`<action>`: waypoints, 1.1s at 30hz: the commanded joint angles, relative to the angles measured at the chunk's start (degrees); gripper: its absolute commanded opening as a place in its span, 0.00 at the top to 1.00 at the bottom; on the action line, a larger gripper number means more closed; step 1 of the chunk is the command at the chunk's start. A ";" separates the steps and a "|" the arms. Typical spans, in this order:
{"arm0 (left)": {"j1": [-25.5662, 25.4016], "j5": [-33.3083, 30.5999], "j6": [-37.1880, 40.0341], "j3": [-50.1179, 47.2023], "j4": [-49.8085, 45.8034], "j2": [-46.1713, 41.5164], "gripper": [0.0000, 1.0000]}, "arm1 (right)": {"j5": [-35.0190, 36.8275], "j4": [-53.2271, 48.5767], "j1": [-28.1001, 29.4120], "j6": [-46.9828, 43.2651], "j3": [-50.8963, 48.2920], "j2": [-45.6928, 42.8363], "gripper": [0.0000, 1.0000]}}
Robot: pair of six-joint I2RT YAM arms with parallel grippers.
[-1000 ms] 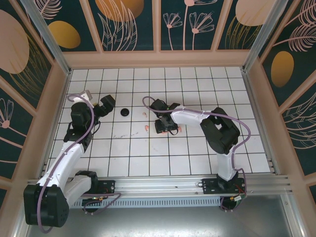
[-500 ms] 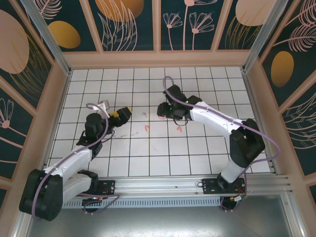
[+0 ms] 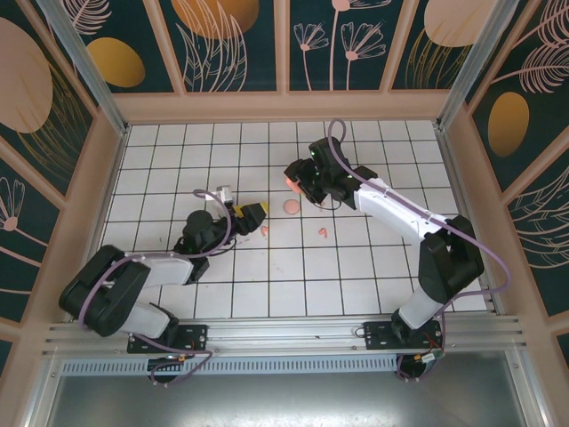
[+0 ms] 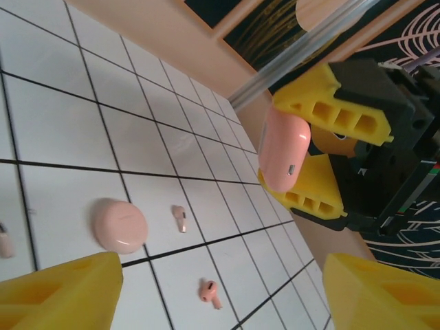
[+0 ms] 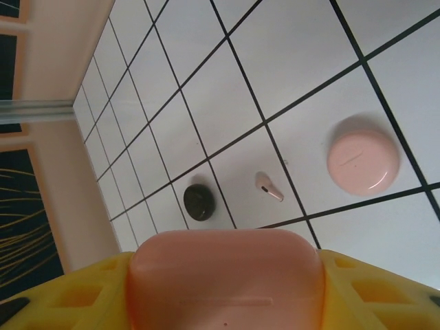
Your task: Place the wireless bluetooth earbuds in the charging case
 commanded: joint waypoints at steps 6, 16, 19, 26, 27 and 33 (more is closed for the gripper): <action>-4.31 1.01 -0.77 7.72 15.61 10.83 0.36 | -0.89 3.38 0.65 5.69 -1.92 -0.92 0.59; -5.56 1.75 -1.32 14.15 17.55 19.35 0.49 | -1.67 4.01 0.81 5.66 -2.97 -1.55 0.59; -5.67 1.77 -1.51 15.63 17.81 20.81 0.51 | -1.86 4.10 0.75 5.48 -3.31 -1.86 0.59; -5.66 2.20 -2.15 18.94 17.97 23.70 0.56 | -2.19 4.25 0.68 5.14 -4.04 -2.55 0.59; -5.73 2.33 -2.19 19.22 17.99 23.98 0.57 | -2.28 4.27 0.74 5.13 -4.07 -2.65 0.59; -5.82 2.52 -2.53 19.25 18.76 24.79 0.67 | -2.12 4.52 0.64 5.04 -4.63 -3.12 0.59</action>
